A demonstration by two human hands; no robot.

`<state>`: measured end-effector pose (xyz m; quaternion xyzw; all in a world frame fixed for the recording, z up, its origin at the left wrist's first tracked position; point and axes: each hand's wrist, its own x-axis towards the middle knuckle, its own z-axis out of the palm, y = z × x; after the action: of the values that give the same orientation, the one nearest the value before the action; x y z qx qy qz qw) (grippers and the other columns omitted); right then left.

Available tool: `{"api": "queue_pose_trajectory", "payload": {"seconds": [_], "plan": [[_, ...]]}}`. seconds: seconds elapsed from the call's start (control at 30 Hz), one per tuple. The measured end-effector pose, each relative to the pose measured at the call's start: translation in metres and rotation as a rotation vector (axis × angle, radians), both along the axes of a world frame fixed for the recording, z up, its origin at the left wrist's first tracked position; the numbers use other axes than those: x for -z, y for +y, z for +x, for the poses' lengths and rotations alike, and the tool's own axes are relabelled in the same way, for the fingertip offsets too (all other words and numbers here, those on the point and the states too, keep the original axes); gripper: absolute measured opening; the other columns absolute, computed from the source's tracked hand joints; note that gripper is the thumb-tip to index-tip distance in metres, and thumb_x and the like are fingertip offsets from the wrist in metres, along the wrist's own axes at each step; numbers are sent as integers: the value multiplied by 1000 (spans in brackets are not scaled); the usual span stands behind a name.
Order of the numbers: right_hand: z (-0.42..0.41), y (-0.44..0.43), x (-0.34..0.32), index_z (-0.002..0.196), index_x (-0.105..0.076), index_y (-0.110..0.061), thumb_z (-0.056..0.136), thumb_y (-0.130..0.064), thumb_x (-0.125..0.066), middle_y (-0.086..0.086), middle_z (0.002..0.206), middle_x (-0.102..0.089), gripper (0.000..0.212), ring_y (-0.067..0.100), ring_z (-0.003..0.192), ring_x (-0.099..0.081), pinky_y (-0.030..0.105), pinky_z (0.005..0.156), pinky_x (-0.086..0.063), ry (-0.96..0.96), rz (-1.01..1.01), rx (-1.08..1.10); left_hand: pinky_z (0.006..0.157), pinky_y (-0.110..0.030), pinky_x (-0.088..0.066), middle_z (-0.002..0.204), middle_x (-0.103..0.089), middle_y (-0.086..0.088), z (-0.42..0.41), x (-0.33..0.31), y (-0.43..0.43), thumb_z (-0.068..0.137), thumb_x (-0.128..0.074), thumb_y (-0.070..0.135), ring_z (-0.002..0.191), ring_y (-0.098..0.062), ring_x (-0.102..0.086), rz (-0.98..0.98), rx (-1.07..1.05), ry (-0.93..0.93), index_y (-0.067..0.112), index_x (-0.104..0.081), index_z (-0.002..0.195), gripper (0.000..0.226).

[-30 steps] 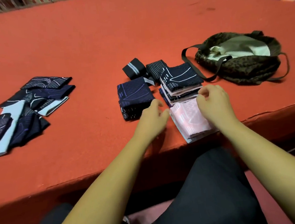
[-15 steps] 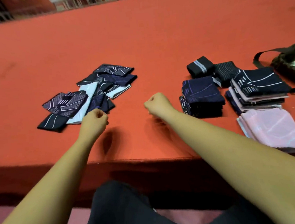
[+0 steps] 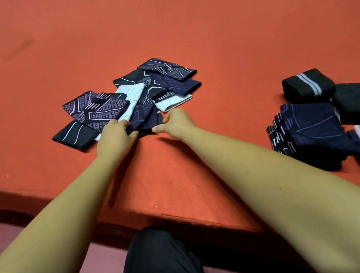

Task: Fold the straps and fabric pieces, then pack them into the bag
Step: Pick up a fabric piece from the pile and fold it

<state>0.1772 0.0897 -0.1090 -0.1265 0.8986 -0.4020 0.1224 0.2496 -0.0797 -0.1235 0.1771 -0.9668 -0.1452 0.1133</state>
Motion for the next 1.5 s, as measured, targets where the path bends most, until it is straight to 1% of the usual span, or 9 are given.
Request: {"api": "queue_pose_trajectory", "payload": {"seconds": [0.23, 0.43, 0.63, 0.8, 0.9, 1.03, 1.17, 1.3, 1.5], "plan": [[-7, -6, 13, 55, -62, -20, 77, -31, -80, -2, 60, -59, 31, 14, 58, -52, 29, 60, -43, -114, -244, 78, 74, -28, -38, 87, -58, -2, 0, -2, 12, 90, -67, 17, 84, -18, -57, 195, 250, 282, 11, -72, 95, 9], [20, 24, -17, 86, -62, -19, 96, -28, -55, 0, 72, -60, 15, 15, 60, -54, 23, 56, -45, -555, -608, 101, 80, -30, -48, 97, -69, 0, 26, -19, 63, 92, -61, 24, 88, -11, -61, 963, 419, 251, 12, -69, 105, 20], [49, 87, -36, 104, -64, -24, 89, -55, -53, 6, 104, -68, 36, 20, 86, -62, 34, 74, -45, -628, -794, -18, 87, -31, -50, 100, -70, -4, 44, -25, 107, 85, -73, 26, 88, -6, -63, 1026, 408, 289, 21, -74, 101, 17], [79, 128, -43, 98, -72, -5, 90, -17, -68, 19, 93, -70, 16, 27, 82, -66, 36, 79, -54, -418, -828, -22, 79, -22, -48, 94, -72, 0, 66, -32, 142, 87, -65, 30, 85, -10, -64, 983, 483, 225, 22, -75, 97, 16], [88, 156, -59, 99, -71, -3, 89, -10, -68, 15, 92, -69, 13, 20, 75, -67, 28, 70, -56, -419, -863, -19, 63, -24, -40, 69, -64, 7, 67, -36, 152, 98, -53, 22, 67, -9, -55, 1123, 229, 320, 17, -64, 80, 22], [98, 193, -84, 102, -69, -2, 88, -10, -67, 13, 95, -70, 16, 21, 84, -66, 30, 78, -54, -410, -804, -128, 69, -27, -48, 77, -65, -7, 71, -39, 166, 98, -44, 56, 67, -19, -61, 1528, -60, 70, 12, -58, 85, 47], [110, 221, -106, 98, -69, -3, 85, -11, -66, 12, 93, -73, 16, 19, 82, -70, 29, 78, -57, -480, -792, -238, 91, -40, -52, 112, -70, -17, 84, -44, 174, 92, -44, 62, 94, -27, -69, 1972, 154, -202, 1, -70, 112, 70], [114, 245, -106, 105, -66, -1, 88, -12, -64, 13, 99, -71, 21, 19, 84, -70, 28, 73, -58, -555, -689, -226, 102, -45, -49, 125, -64, -20, 81, -44, 196, 93, -51, 13, 115, -33, -63, 2123, 65, 75, -7, -55, 130, 42], [112, 264, -62, 113, -65, 3, 85, -12, -71, 20, 113, -68, 33, 23, 92, -70, 30, 82, -59, -603, -662, -14, 101, -53, -48, 119, -68, -21, 88, -32, 200, 82, -48, 12, 112, -34, -65, 2347, 43, 418, -1, -61, 115, 38]]}}
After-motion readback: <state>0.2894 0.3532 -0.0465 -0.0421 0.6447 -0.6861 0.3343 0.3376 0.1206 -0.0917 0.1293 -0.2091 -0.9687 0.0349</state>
